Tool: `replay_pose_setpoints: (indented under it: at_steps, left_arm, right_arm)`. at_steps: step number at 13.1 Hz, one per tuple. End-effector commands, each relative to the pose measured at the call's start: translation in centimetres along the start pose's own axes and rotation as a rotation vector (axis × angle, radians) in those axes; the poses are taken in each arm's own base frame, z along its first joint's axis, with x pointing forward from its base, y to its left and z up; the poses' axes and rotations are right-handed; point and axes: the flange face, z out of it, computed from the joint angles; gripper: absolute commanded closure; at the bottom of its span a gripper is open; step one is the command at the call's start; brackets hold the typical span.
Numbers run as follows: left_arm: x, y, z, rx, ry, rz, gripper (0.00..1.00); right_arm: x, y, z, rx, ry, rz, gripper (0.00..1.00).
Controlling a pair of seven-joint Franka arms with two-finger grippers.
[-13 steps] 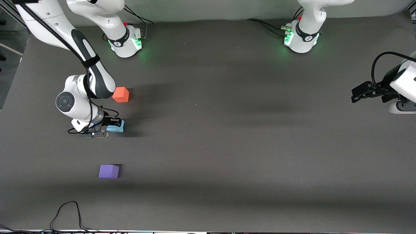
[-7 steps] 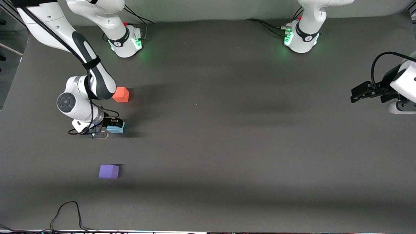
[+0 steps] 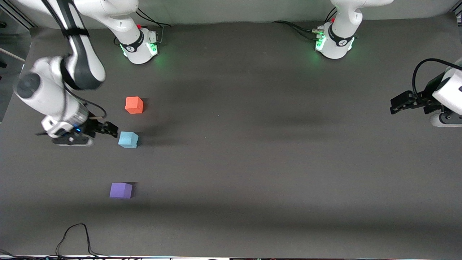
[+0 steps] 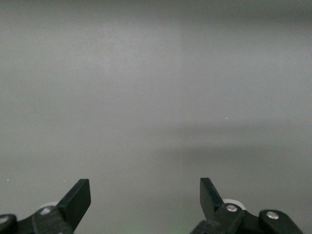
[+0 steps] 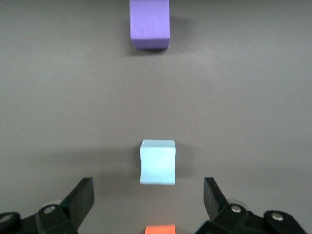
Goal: Place blue block between orange and purple blocks
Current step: 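Raise the open right gripper away from the blue cube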
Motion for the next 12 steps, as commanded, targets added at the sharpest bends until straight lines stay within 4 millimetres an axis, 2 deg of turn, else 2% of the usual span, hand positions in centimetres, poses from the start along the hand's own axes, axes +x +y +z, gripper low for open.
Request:
replay_pose_setpoints:
  at_steps: [1, 2, 4, 7, 9, 12]
  left_arm:
    - [-0.5, 0.0, -0.3, 0.013, 0.006, 0.024, 0.00]
    - [-0.4, 0.0, -0.4, 0.012, 0.011, 0.024, 0.00]
    - [-0.4, 0.1, -0.4, 0.007, 0.011, 0.024, 0.00]
    - [-0.4, 0.0, -0.4, 0.005, 0.013, 0.022, 0.00]
    - [-0.4, 0.0, -0.4, 0.005, 0.014, 0.022, 0.00]
    - [-0.4, -0.1, -0.4, 0.004, 0.016, 0.021, 0.00]
  right_arm:
    - [0.3, -0.2, -8.0, 0.009, 0.004, -0.003, 0.00]
    - [0.4, -0.3, -10.9, 0.009, 0.004, -0.011, 0.00]
    - [0.1, -0.4, -15.3, 0.010, 0.000, -0.016, 0.00]
    - [-0.6, -0.5, -20.0, 0.028, -0.003, -0.014, 0.00]
    - [-0.9, -0.8, -21.0, 0.053, -0.008, -0.014, 0.00]
    - [-0.8, -0.9, -21.1, 0.055, -0.004, -0.012, 0.00]
